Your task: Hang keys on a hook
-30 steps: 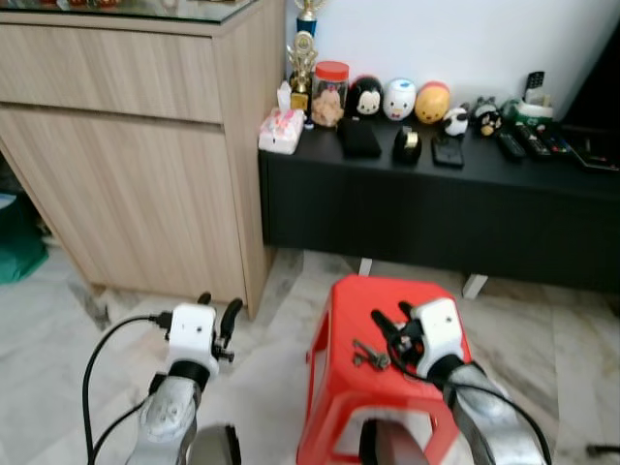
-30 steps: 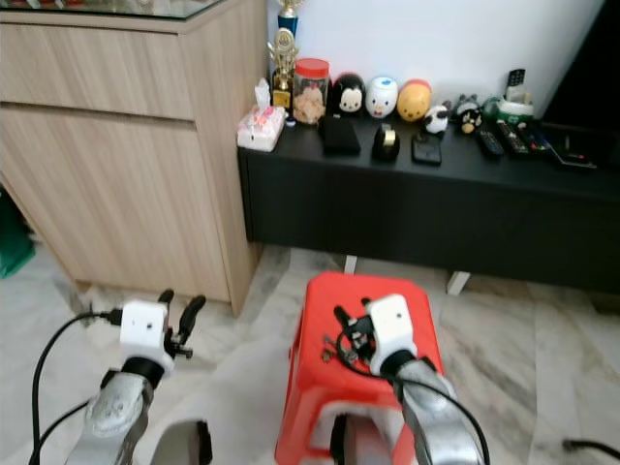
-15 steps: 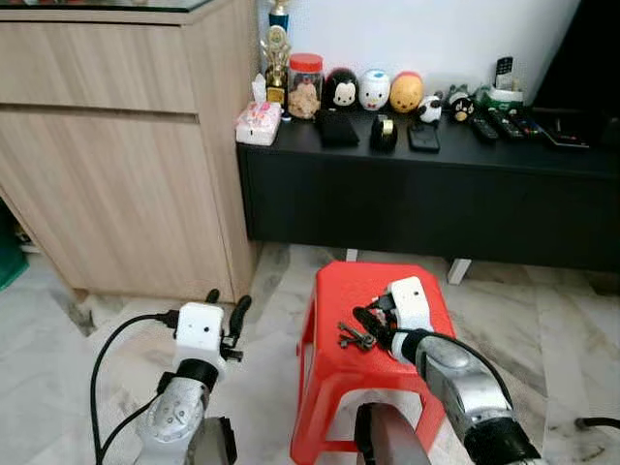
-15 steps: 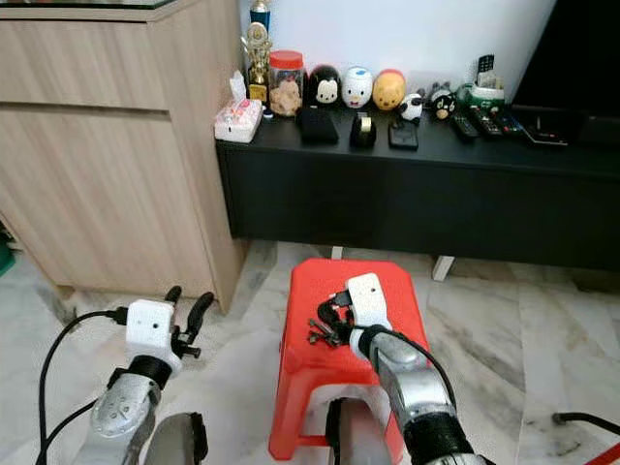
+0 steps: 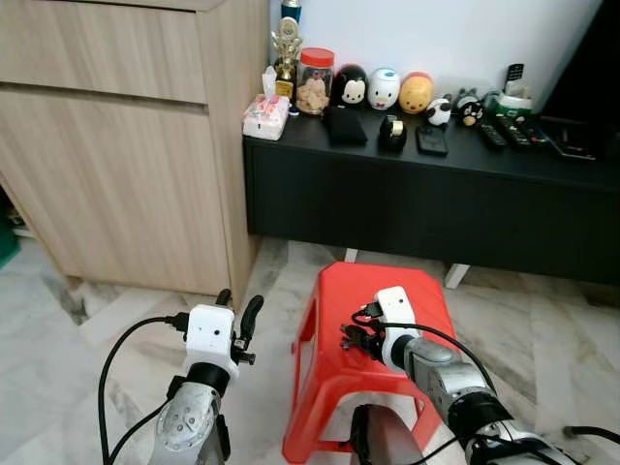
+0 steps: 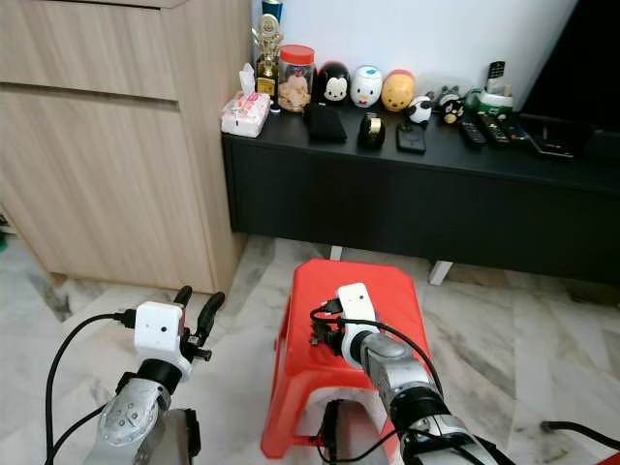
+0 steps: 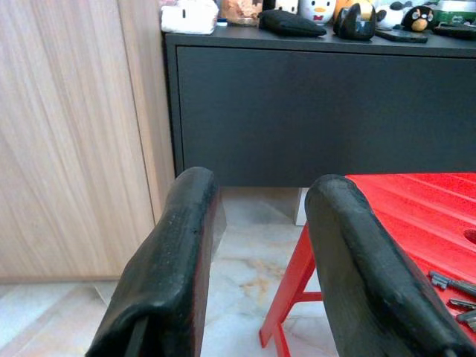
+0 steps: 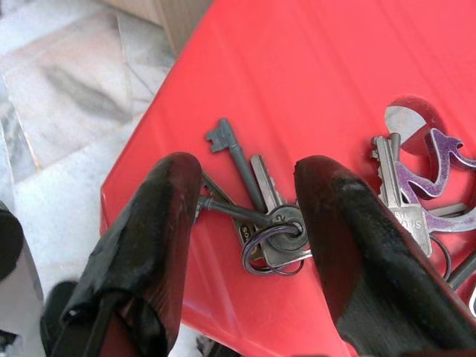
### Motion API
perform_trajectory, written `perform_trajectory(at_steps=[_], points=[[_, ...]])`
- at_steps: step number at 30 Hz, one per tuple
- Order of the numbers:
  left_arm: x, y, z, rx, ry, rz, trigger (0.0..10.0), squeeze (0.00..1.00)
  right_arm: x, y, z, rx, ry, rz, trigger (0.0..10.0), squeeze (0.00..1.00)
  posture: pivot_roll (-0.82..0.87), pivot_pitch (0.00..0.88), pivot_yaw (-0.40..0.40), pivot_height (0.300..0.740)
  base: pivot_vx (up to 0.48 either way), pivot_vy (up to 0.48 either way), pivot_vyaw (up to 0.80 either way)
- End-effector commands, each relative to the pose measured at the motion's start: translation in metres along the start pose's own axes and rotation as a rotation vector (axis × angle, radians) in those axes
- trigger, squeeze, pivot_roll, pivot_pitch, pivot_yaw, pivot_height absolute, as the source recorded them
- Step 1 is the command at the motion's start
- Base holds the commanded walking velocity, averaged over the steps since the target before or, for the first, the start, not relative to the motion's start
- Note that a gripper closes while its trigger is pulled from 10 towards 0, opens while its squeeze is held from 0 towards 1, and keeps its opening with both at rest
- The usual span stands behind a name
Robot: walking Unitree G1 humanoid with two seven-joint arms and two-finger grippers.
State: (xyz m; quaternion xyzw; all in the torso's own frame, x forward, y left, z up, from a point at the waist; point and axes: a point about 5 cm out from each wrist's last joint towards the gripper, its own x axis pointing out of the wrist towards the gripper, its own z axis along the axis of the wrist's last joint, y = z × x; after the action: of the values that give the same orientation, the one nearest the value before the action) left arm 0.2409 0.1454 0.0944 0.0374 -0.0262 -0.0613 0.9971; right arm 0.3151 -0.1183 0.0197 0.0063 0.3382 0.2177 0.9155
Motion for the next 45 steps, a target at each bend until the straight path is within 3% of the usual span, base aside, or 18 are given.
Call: perform_trajectory(at_steps=[1, 9, 18, 23, 27, 32, 35, 45], points=[[0.000, -0.003, 0.003, -0.003, -0.004, 0.007, 10.0, 0.00, -0.001, -0.005, 0.008, -0.024, -0.011, -0.021, 10.0, 0.00, 0.08, 0.000, -0.181, 0.550, 0.000, 0.000, 0.00], [-0.001, -0.006, 0.004, -0.015, -0.002, 0.016, 10.0, 0.00, -0.006, -0.021, -0.006, -0.012, 0.031, -0.058, 10.0, 0.00, 0.07, 0.000, -0.182, 0.550, 0.000, 0.000, 0.00], [-0.005, -0.007, 0.008, -0.017, -0.006, 0.022, 10.0, 0.00, -0.006, -0.019, -0.010, 0.002, 0.002, -0.034, 10.0, 0.00, 0.08, 0.000, -0.186, 0.550, 0.000, 0.000, 0.00], [-0.006, -0.003, 0.010, -0.009, -0.010, 0.032, 10.0, 0.00, -0.004, -0.013, -0.003, 0.037, -0.083, 0.022, 10.0, 0.00, 0.09, 0.000, -0.180, 0.550, 0.000, 0.000, 0.00], [-0.006, -0.002, 0.010, -0.005, -0.006, 0.031, 10.0, 0.00, -0.004, -0.011, -0.016, -0.019, 0.009, 0.041, 10.0, 0.00, 0.08, 0.000, -0.173, 0.550, 0.000, 0.000, 0.00], [-0.005, -0.003, 0.011, -0.004, -0.006, 0.028, 10.0, 0.00, -0.003, -0.009, -0.022, -0.043, 0.033, 0.057, 10.0, 0.00, 0.08, 0.000, -0.174, 0.550, 0.000, 0.000, 0.00], [-0.005, -0.003, 0.011, -0.005, -0.005, 0.033, 10.0, 0.00, -0.004, -0.011, -0.029, -0.117, 0.072, 0.034, 10.0, 0.00, 0.09, 0.000, -0.181, 0.550, 0.000, 0.000, 0.00], [-0.008, -0.001, 0.010, -0.006, 0.001, 0.049, 10.0, 0.00, -0.003, -0.010, -0.030, -0.122, 0.069, 0.031, 10.0, 0.00, 0.09, 0.000, -0.185, 0.550, 0.000, 0.000, 0.00]])
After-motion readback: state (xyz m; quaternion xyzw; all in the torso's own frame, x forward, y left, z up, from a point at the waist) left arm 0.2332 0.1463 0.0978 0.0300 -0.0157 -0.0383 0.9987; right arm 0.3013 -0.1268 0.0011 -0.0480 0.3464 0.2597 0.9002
